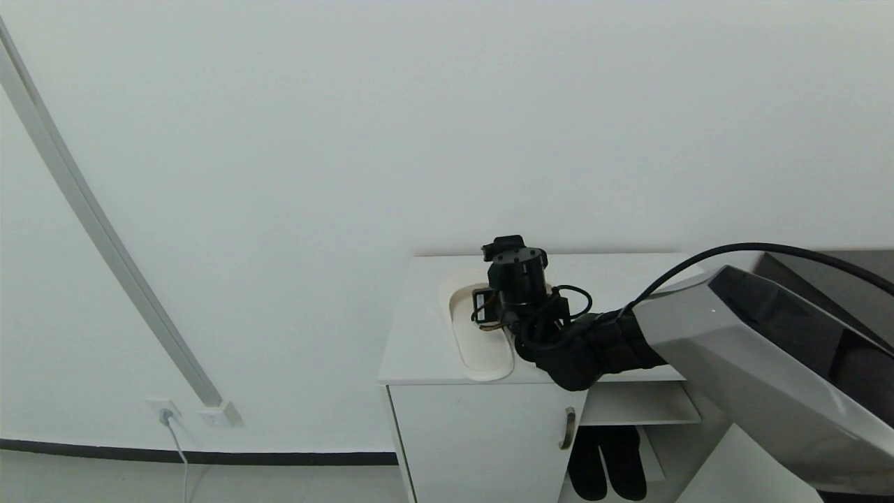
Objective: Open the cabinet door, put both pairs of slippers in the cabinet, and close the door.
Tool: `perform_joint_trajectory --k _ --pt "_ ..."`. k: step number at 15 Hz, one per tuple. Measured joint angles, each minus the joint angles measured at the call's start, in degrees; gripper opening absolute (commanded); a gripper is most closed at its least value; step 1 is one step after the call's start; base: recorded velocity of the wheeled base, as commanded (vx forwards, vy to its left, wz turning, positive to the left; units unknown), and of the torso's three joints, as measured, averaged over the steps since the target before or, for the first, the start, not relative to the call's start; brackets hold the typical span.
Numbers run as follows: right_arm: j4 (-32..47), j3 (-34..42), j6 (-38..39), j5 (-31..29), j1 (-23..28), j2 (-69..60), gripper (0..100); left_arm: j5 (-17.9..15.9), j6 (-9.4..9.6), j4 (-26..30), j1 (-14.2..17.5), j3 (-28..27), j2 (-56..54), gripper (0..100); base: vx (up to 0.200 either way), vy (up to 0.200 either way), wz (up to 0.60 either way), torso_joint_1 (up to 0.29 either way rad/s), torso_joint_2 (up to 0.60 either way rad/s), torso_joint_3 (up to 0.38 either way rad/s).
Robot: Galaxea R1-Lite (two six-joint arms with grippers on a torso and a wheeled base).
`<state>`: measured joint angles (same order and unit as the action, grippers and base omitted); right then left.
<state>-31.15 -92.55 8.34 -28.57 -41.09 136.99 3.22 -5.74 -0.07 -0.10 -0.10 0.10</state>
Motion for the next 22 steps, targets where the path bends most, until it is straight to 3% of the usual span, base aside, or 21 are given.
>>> perform_joint_trajectory --k 5,11,15,22 --pt "-0.7 6.9 -0.2 5.3 -0.4 -6.4 0 0.0 0.0 0.0 0.0 0.0 0.0 0 0.0 0.0 0.0 0.0 0.0 0.0" --pt "-2.0 31.7 -0.5 18.7 -0.3 -29.2 0 0.0 0.13 0.0 0.0 0.0 0.0 0 0.0 0.0 0.0 0.0 0.0 0.0" --pt "-1.7 46.0 -2.6 21.0 0.0 -41.9 0 -0.1 0.3 0.0 0.0 0.0 0.0 0 0.0 0.0 0.0 0.0 0.0 0.0" --pt "-1.7 50.4 -2.7 21.0 -0.2 -45.9 0 0.0 0.24 0.0 0.0 0.0 0.0 0 0.0 0.0 0.0 0.0 0.0 0.0"
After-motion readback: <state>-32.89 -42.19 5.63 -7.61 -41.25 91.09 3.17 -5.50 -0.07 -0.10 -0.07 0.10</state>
